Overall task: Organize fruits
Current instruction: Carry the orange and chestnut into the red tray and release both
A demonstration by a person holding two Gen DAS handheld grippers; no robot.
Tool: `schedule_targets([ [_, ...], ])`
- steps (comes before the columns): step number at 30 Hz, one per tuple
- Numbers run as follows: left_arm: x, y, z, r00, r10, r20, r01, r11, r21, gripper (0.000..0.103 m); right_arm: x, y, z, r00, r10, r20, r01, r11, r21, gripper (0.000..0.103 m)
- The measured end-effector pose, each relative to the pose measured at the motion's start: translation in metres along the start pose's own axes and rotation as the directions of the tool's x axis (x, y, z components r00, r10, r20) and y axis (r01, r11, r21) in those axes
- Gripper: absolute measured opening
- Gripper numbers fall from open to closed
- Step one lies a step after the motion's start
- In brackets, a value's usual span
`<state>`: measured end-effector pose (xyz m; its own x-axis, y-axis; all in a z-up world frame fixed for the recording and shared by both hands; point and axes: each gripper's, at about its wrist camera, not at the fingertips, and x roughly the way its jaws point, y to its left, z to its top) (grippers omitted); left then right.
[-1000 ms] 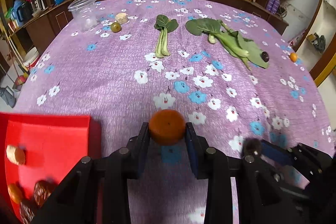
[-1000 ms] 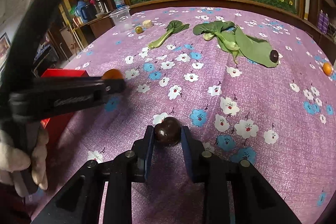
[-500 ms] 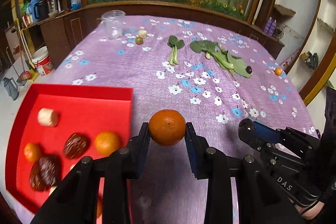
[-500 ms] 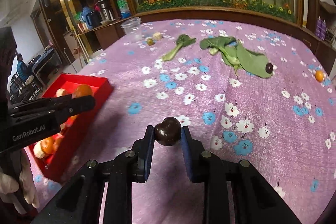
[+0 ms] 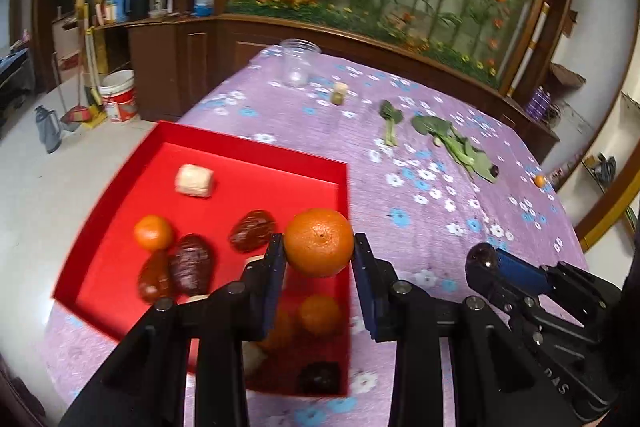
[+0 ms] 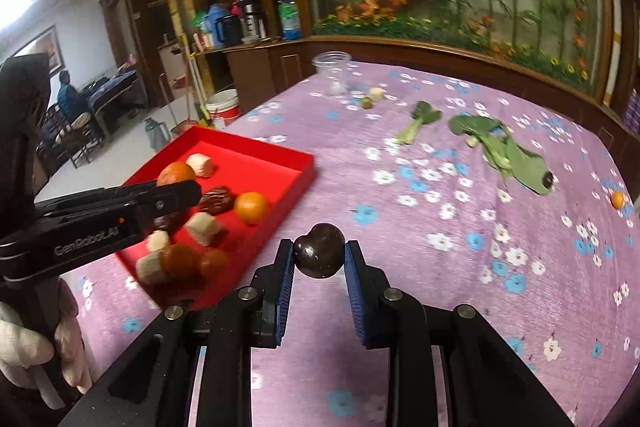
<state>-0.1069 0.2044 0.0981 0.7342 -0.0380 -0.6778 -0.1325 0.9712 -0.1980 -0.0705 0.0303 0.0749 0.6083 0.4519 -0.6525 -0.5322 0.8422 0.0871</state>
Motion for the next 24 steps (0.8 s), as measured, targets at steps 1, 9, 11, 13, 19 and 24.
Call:
schedule_targets([
  [1,-0.003,0.005,-0.001,1.0,0.01,0.007,-0.01,1.0,-0.005,0.032,0.0,0.006,0.001,1.0,0.004,-0.001,-0.004,1.0,-0.011,0.028],
  [9,-0.018,0.043,-0.006,0.993,0.102,0.057,-0.099,0.994,-0.05,0.032,0.011,0.053,0.01,0.998,0.052,-0.018,-0.053,0.994,-0.092,0.028],
  [11,-0.019,0.051,-0.006,0.99,0.124,0.062,-0.121,0.991,-0.059,0.032,0.014,0.062,0.011,0.998,0.061,-0.021,-0.063,0.993,-0.105,0.028],
  [13,-0.019,0.061,-0.007,0.988,0.14,0.065,-0.136,0.988,-0.068,0.032,0.02,0.071,0.014,0.997,0.073,-0.026,-0.076,0.991,-0.113,0.028],
  [19,-0.015,0.084,-0.007,0.984,0.168,0.06,-0.162,0.982,-0.095,0.032,0.036,0.087,0.023,0.994,0.097,-0.047,-0.102,0.988,-0.118,0.028],
  [24,-0.01,0.096,-0.007,0.982,0.179,0.054,-0.173,0.979,-0.109,0.032,0.05,0.094,0.027,0.992,0.108,-0.062,-0.116,0.985,-0.125,0.028],
])
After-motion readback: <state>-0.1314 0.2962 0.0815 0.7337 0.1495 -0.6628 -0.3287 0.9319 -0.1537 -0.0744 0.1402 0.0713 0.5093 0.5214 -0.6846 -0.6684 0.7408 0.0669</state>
